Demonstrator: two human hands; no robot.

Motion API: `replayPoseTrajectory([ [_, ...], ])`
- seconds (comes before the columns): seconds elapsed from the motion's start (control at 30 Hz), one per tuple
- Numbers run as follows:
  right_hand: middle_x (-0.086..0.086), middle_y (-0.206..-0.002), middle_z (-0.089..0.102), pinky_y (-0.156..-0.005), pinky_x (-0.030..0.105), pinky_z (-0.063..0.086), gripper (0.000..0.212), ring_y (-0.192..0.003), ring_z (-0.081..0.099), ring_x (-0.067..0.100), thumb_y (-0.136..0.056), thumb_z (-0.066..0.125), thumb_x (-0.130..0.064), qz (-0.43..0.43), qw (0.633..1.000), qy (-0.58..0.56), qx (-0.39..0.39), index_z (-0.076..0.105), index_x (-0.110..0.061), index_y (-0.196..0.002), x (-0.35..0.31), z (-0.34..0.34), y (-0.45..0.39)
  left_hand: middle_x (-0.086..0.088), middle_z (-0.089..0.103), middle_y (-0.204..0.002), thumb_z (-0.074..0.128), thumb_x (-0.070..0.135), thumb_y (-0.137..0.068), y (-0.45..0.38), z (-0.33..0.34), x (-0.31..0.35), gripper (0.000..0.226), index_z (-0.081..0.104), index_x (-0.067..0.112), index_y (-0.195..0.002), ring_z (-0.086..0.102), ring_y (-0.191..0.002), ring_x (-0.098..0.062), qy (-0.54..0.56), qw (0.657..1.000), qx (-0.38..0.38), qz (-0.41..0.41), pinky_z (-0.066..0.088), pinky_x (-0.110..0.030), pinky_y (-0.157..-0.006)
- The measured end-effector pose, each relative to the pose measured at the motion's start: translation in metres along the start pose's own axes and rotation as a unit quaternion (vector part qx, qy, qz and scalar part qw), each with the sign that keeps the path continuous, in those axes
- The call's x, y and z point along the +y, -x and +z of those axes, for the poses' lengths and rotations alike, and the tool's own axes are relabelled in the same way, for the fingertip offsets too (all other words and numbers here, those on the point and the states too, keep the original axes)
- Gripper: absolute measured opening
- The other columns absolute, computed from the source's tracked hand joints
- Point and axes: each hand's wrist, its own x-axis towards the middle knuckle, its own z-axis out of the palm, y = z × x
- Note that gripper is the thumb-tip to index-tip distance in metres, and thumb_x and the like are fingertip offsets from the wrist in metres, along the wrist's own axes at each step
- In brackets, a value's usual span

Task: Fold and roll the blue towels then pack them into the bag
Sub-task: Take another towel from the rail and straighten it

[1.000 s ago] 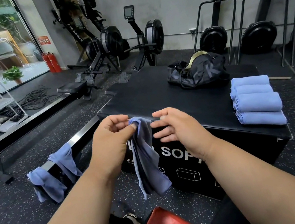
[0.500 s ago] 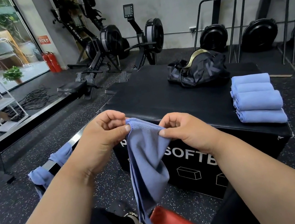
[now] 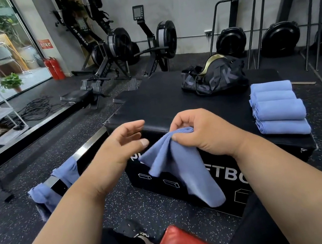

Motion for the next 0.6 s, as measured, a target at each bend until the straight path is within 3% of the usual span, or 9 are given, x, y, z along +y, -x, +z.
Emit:
replayPoseTrajectory([
  [0.07, 0.006, -0.091, 0.076, -0.072, 0.031, 0.054, 0.007, -0.078, 0.065, 0.010, -0.092, 0.073, -0.012, 0.000, 1.000, -0.001, -0.003, 0.074, -0.020, -0.091, 0.001, 0.000, 0.000, 0.024, 0.060, -0.143, 0.085, 0.051, -0.068, 0.001, 0.007, 0.000, 0.069, 0.062, 0.054, -0.133, 0.051, -0.137, 0.003, -0.077, 0.995, -0.059, 0.012, 0.041, -0.034, -0.114],
  [0.13, 0.005, -0.090, 0.076, -0.072, 0.030, 0.053, 0.007, -0.077, 0.064, 0.009, -0.092, 0.073, -0.013, 0.004, 1.000, 0.006, 0.003, 0.074, -0.020, -0.091, 0.003, -0.001, 0.000, 0.024, 0.061, -0.143, 0.090, 0.051, -0.066, 0.001, 0.012, -0.002, 0.076, 0.059, 0.055, -0.135, 0.050, -0.138, 0.004, -0.110, 0.990, -0.092, 0.005, 0.040, -0.038, -0.118],
  [0.2, 0.003, -0.090, 0.076, -0.071, 0.028, 0.053, 0.008, -0.076, 0.064, 0.008, -0.091, 0.073, -0.013, 0.008, 1.000, 0.011, 0.011, 0.074, -0.021, -0.091, 0.004, -0.003, 0.001, 0.015, 0.067, -0.138, 0.094, 0.041, -0.070, 0.001, 0.019, -0.003, 0.076, 0.062, 0.042, -0.138, 0.057, -0.134, -0.003, -0.110, 0.988, -0.106, 0.002, 0.045, -0.041, -0.116],
  [0.3, 0.000, -0.083, 0.075, -0.066, 0.022, 0.051, 0.007, -0.071, 0.061, 0.004, -0.091, 0.072, -0.012, 0.016, 0.999, 0.009, 0.029, 0.074, -0.019, -0.090, 0.008, -0.002, 0.002, 0.007, 0.075, -0.124, 0.093, 0.021, -0.080, 0.004, 0.032, -0.002, 0.057, 0.068, 0.026, -0.130, 0.069, -0.116, -0.009, -0.083, 0.989, -0.126, 0.002, 0.056, -0.028, -0.098],
  [0.37, -0.004, -0.076, 0.073, -0.064, 0.020, 0.049, 0.006, -0.066, 0.060, 0.003, -0.091, 0.072, -0.013, 0.028, 0.999, 0.013, 0.031, 0.074, -0.020, -0.090, 0.011, -0.002, 0.002, 0.008, 0.077, -0.111, 0.093, 0.021, -0.080, 0.005, 0.038, -0.003, 0.045, 0.072, 0.028, -0.120, 0.071, -0.099, -0.005, -0.127, 0.986, -0.108, 0.009, 0.057, -0.022, -0.085],
  [0.47, -0.003, -0.079, 0.075, -0.068, 0.023, 0.051, 0.006, -0.070, 0.063, 0.004, -0.092, 0.072, -0.015, 0.035, 0.999, 0.007, 0.028, 0.074, -0.020, -0.090, 0.016, -0.001, 0.001, 0.007, 0.077, -0.092, 0.088, 0.023, -0.083, 0.000, 0.038, -0.011, 0.022, 0.075, 0.029, -0.100, 0.065, -0.078, -0.002, -0.218, 0.975, -0.046, 0.013, 0.054, -0.026, -0.072],
  [0.6, 0.000, -0.091, 0.080, -0.078, 0.022, 0.054, 0.005, -0.082, 0.069, 0.005, -0.094, 0.074, -0.013, 0.036, 0.998, -0.042, 0.035, 0.076, -0.017, -0.095, 0.023, -0.003, 0.001, 0.010, 0.074, -0.079, 0.080, 0.020, -0.092, -0.007, 0.022, -0.012, 0.006, 0.077, 0.026, -0.090, 0.058, -0.067, 0.001, -0.218, 0.976, 0.013, 0.010, 0.046, -0.021, -0.064],
])
